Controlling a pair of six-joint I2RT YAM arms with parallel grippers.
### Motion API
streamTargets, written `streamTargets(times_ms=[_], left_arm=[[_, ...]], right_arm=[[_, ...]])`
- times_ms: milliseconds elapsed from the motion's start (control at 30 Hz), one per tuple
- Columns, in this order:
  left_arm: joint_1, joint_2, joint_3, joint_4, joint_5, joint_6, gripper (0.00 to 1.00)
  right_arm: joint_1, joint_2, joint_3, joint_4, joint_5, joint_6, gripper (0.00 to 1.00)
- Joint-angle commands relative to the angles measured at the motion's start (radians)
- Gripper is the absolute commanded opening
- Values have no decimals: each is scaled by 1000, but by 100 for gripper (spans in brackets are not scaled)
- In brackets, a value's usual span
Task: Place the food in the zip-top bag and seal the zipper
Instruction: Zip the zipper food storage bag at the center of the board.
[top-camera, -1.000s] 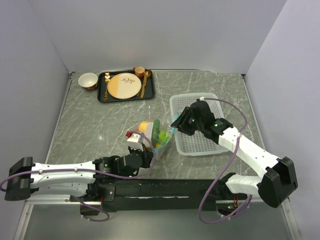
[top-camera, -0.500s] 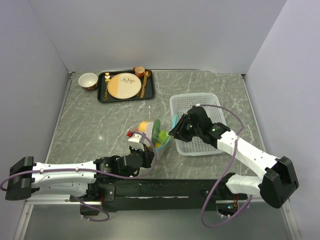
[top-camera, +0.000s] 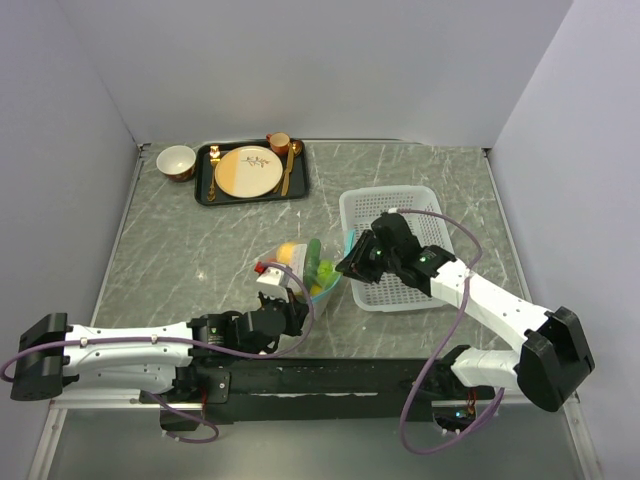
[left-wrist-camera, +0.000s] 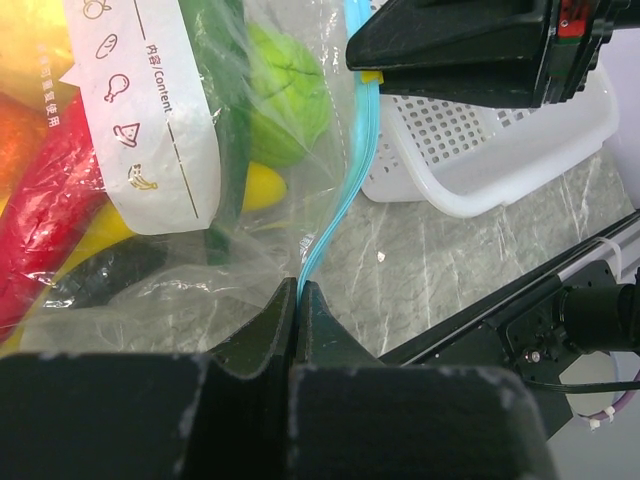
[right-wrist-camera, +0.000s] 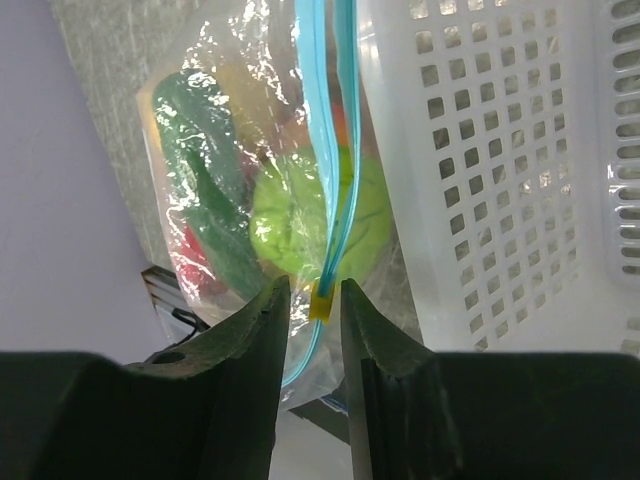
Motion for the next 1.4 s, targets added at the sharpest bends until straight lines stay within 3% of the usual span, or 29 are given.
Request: streamTargets(times_ms=[0, 67, 300, 1367], left_arm=[[-4, -24, 22, 26, -32, 8, 1], [-4, -28, 19, 26, -33, 6, 1], [-4, -30, 16, 18, -27, 4, 1], [-23, -157, -30, -198, -82, -180, 1]], right_arm=[[6, 2, 3, 31, -4, 0, 34], [7, 3, -2, 37, -4, 0, 32], [7, -3, 0, 37, 2, -2, 6], [-88, 51, 155, -7, 90, -115, 5]])
